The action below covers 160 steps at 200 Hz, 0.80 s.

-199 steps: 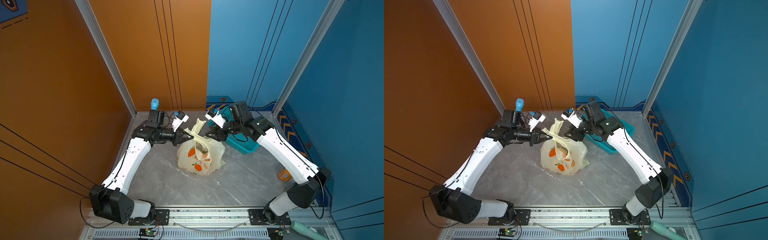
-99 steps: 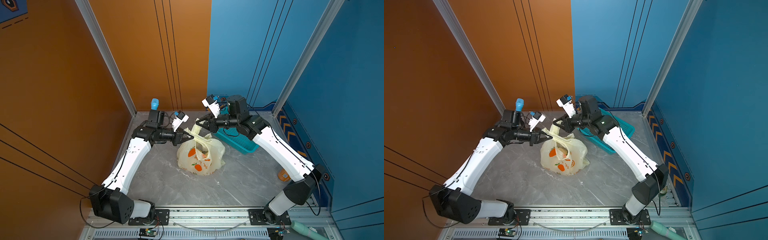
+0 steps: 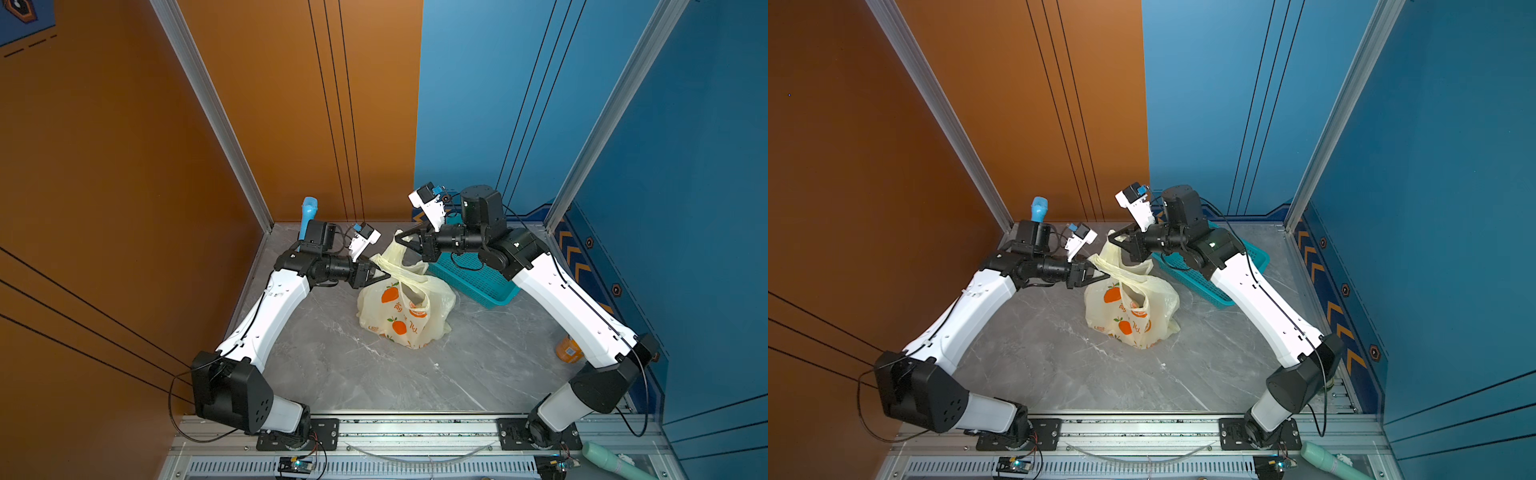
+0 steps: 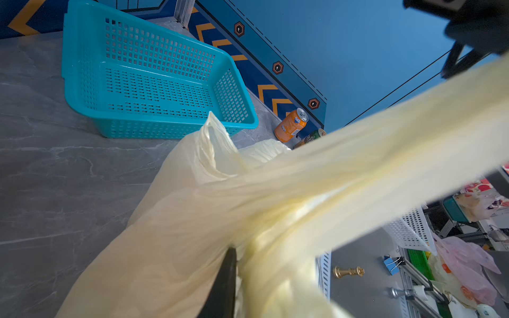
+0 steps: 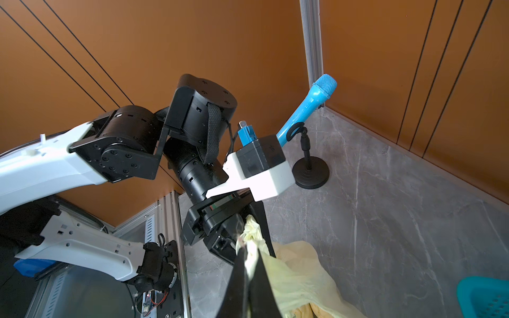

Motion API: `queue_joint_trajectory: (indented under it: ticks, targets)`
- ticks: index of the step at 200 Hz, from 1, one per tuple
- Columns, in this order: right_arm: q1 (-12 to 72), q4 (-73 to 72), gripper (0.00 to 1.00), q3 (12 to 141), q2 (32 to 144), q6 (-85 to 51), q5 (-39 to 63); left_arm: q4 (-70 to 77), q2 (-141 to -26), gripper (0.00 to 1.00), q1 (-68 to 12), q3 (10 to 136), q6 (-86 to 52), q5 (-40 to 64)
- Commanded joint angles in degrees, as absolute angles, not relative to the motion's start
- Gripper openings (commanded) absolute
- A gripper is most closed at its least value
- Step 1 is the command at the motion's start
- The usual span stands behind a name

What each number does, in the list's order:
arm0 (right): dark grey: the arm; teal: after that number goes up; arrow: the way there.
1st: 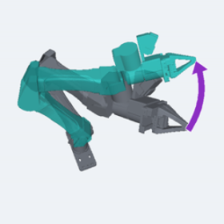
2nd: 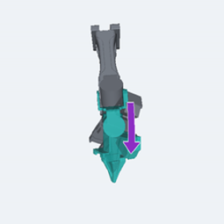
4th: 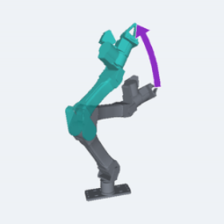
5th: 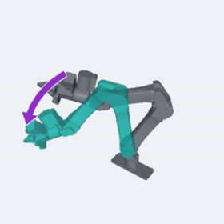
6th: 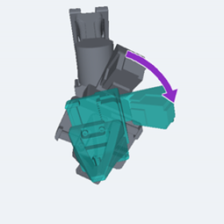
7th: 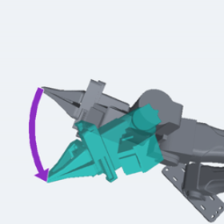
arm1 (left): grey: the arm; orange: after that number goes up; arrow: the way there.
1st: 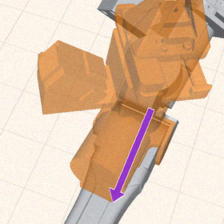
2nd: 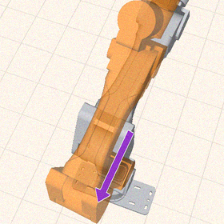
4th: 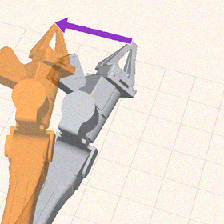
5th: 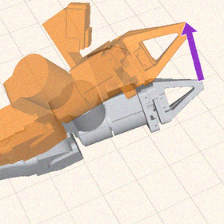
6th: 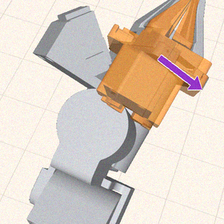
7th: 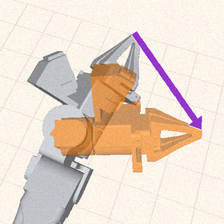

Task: Place the pears into plastic bags & tie knots
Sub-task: Tie the plastic bag at the center of the board.

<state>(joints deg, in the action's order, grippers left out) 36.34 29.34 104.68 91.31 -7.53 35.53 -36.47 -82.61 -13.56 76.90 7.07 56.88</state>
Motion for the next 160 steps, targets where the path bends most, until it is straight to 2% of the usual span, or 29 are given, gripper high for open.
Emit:
queue_joint_trajectory:
  ticks: [1, 28, 86, 133, 160]
  targets:
    - [36.25, 31.36, 0.0, 105.83, 87.63, -7.47, 31.85, -35.91, -82.57, 0.08, -13.82, 76.2, 7.14, 57.52]
    - [38.13, 36.74, 0.0, 103.31, 84.73, -6.79, 26.72, -35.94, -82.2, 0.02, -13.58, 76.29, 6.78, 55.81]
    - [47.89, 36.76, 0.0, 80.38, 75.77, -14.0, 15.44, -35.88, -80.88, 0.0, -13.07, 76.9, 5.54, 53.73]
    - [50.32, 34.82, 0.0, 74.34, 82.14, -16.23, 2.4, -35.95, -79.06, 0.0, -14.04, 76.69, 4.33, 53.53]
    - [49.41, 30.24, 0.0, 73.65, 86.56, -16.52, 0.67, -35.95, -77.64, 0.0, -14.96, 75.93, 3.76, 52.66]
